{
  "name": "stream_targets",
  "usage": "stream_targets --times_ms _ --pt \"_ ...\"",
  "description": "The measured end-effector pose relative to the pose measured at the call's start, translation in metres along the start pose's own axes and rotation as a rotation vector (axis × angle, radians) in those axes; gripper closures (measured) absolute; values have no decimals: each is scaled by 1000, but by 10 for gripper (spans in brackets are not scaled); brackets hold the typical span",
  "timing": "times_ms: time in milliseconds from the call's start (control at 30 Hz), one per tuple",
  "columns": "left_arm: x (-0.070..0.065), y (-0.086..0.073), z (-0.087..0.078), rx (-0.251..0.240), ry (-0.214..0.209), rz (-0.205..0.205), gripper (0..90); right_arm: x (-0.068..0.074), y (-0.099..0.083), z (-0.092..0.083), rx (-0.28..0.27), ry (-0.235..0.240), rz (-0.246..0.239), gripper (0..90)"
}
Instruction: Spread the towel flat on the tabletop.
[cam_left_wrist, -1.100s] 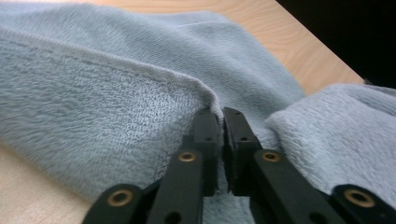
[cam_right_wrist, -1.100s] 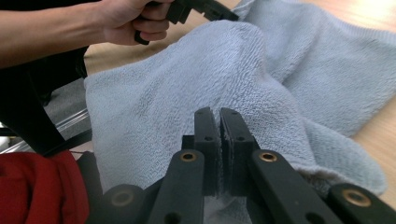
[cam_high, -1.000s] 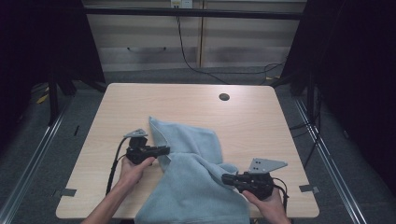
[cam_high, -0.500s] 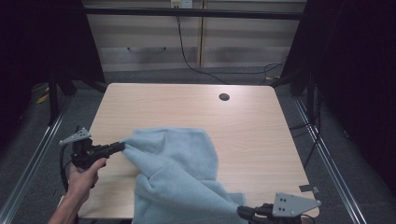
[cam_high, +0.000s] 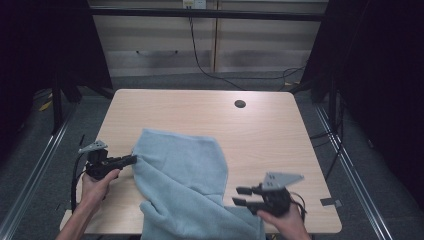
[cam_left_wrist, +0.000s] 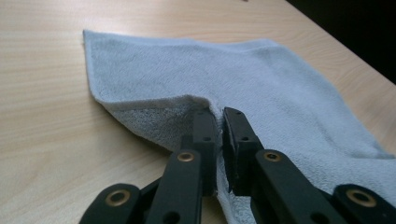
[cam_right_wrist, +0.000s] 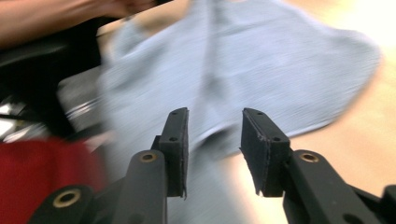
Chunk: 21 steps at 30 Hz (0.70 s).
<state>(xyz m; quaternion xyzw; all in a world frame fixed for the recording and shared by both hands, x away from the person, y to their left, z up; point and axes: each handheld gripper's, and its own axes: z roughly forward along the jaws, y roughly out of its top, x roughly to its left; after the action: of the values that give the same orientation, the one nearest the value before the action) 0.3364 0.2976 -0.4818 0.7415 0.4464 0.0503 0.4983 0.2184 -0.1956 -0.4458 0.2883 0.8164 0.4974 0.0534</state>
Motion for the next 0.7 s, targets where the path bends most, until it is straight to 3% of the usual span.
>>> stream_targets --times_ms 100,267,433,533,700 --pt "3 -3 3 15 8 3 829 -38 9 31 22 -66 47 583" --pt "4 -8 13 54 10 17 825 -81 14 82 93 -158 105 510" --pt "-2 -9 23 73 -12 41 819 -88 14 107 130 -200 106 522" --pt "-9 -12 29 101 -21 68 819 -86 13 115 137 -202 97 644" --pt "-23 -16 32 146 -53 125 828 -76 8 103 174 -196 69 833"
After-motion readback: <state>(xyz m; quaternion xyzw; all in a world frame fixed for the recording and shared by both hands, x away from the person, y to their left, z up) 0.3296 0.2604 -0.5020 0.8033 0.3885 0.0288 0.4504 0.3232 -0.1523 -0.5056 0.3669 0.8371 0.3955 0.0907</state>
